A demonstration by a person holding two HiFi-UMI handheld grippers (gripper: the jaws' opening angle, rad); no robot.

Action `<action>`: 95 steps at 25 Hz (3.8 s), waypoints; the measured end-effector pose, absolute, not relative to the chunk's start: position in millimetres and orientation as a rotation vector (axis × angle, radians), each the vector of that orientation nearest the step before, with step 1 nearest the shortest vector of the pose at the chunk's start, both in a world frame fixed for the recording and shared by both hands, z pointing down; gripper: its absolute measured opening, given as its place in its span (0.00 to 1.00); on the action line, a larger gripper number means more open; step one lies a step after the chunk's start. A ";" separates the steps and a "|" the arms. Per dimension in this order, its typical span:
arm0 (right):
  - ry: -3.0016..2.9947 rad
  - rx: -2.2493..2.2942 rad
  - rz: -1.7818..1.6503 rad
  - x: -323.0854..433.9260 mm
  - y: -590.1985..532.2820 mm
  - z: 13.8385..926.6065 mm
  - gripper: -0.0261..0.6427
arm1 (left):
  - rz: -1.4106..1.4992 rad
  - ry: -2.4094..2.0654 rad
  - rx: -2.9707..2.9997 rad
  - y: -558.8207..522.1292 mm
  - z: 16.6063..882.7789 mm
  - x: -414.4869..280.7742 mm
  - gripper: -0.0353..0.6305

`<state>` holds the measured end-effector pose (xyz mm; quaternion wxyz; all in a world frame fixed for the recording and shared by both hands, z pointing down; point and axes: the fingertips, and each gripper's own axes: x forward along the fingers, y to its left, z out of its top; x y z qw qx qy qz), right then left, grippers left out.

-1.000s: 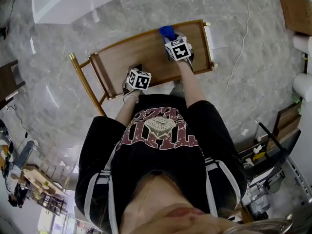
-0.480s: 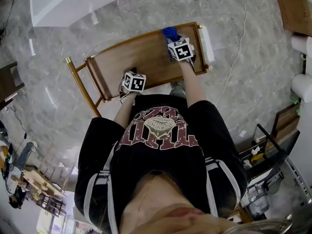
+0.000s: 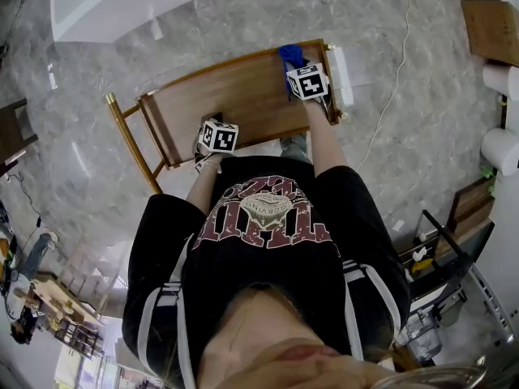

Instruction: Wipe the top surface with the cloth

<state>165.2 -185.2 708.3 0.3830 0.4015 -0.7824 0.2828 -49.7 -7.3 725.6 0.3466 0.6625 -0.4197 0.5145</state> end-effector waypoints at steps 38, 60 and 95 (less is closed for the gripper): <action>-1.833 1.064 0.625 247.0 -150.4 702.8 0.12 | 1.345 -1.127 1.712 -6.8 726.7 -57.1 0.13; -1.836 1.134 0.659 260.5 -114.8 703.9 0.12 | 1.345 -1.108 1.765 -4.4 723.3 -51.1 0.13; -1.931 0.951 0.716 166.6 -92.7 709.6 0.12 | 1.308 -1.123 1.813 -3.2 721.1 -55.0 0.13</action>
